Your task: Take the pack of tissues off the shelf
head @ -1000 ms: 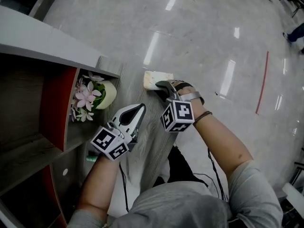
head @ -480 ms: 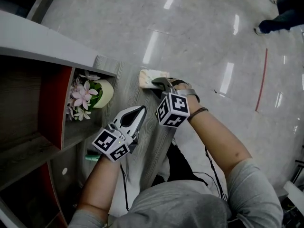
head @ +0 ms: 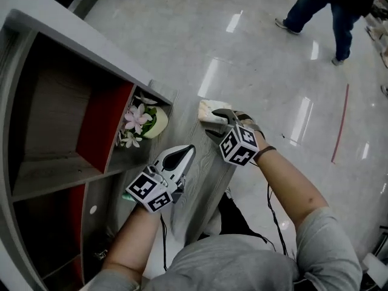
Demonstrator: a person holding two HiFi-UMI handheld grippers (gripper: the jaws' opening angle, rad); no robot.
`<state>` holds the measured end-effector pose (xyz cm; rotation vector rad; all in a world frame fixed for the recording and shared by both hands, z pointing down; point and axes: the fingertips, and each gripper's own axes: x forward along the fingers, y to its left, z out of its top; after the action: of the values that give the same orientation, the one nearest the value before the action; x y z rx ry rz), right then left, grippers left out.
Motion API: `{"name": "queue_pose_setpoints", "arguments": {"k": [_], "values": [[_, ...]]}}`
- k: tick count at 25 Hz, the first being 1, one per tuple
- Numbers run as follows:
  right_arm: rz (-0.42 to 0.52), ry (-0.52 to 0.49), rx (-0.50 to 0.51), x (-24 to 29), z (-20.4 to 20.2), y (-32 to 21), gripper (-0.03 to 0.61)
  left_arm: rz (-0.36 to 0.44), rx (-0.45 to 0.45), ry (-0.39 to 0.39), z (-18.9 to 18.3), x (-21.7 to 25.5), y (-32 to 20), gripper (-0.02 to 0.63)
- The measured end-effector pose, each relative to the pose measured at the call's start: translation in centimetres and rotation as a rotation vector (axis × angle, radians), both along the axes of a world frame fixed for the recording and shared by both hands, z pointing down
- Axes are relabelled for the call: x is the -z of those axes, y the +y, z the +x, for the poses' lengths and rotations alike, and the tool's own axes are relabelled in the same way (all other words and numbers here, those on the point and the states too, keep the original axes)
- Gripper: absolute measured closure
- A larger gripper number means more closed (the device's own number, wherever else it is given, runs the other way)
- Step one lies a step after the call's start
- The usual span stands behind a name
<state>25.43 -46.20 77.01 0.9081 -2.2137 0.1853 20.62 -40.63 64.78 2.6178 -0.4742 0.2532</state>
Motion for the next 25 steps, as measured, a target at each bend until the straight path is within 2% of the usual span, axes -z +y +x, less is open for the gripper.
{"name": "queue_pose_setpoints", "arguments": {"k": [6, 11, 17, 22, 25], "values": [[0.095, -0.133, -0.046, 9.7, -0.3, 0.1, 0.307, 0.063, 0.068, 0.026, -2.5, 6.1, 0.4, 0.604], [0.125, -0.2, -0.055, 18.0, -2.2, 1.4, 0.314, 0.123, 0.161, 0.028, -5.7, 12.2, 1.4, 0.604], [0.195, -0.301, 0.052, 28.0, -8.3, 2.1, 0.392, 0.233, 0.338, 0.023, -11.9, 20.0, 2.6, 0.604], [0.223, -0.369, 0.152, 34.6, -14.7, 5.5, 0.434, 0.303, 0.469, -0.009, -18.5, 25.5, 6.8, 0.604], [0.242, -0.429, 0.259, 38.8, -19.7, 8.1, 0.458, 0.349, 0.577, -0.025, -23.2, 28.6, 10.2, 0.604]]}}
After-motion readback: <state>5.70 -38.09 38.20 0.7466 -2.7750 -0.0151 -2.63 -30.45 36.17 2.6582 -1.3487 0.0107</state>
